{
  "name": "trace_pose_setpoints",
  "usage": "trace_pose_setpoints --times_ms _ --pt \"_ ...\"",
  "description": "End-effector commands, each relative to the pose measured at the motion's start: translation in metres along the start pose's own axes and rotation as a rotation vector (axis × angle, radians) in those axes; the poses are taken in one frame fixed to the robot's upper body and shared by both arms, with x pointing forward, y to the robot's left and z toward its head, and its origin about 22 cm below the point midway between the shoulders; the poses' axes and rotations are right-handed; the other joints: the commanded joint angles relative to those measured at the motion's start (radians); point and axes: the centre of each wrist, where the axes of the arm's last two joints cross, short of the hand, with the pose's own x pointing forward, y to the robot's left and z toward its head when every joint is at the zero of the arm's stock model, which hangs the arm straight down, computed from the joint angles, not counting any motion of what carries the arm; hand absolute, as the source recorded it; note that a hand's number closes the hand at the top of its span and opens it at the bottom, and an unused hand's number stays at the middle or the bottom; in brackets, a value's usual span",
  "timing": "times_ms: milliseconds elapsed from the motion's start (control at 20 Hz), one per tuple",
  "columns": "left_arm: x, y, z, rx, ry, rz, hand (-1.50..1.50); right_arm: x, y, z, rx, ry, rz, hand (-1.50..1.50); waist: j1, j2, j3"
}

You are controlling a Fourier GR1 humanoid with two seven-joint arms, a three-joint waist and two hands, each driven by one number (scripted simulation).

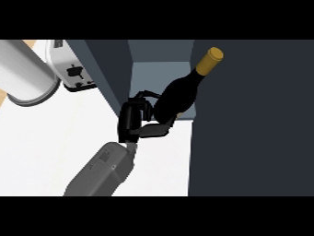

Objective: Pick up the wine, place it into the cabinet and close the cabinet

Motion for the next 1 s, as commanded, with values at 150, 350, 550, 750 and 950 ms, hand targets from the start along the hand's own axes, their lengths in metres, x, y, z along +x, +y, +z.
trace_pose_setpoints --times_ms 150,350,550,750,950 --pt "-0.018 0.014 -0.009 0.049 0.012 0.107 1.5 0.006 -0.001 -0.005 0.0 0.001 -0.002 -1.5 -0.006 0.002 0.0" --pt "-0.029 0.027 -0.015 0.053 0.013 0.148 1.5 0.008 -0.005 -0.006 0.006 -0.001 -0.014 -1.5 -0.015 0.005 -0.001" --pt "-0.034 0.026 -0.017 0.035 0.025 0.128 1.5 0.005 -0.012 0.002 0.0 -0.004 -0.007 -1.5 -0.017 0.005 -0.001" --pt "-0.025 0.019 -0.033 0.02 0.028 0.115 1.5 0.023 0.001 0.001 -0.003 0.001 -0.02 -1.5 -0.012 0.003 -0.001" --pt "-0.004 -0.004 -0.046 0.026 0.023 0.136 1.5 0.008 0.008 0.005 0.02 0.018 -0.044 -1.5 -0.017 0.002 0.0"
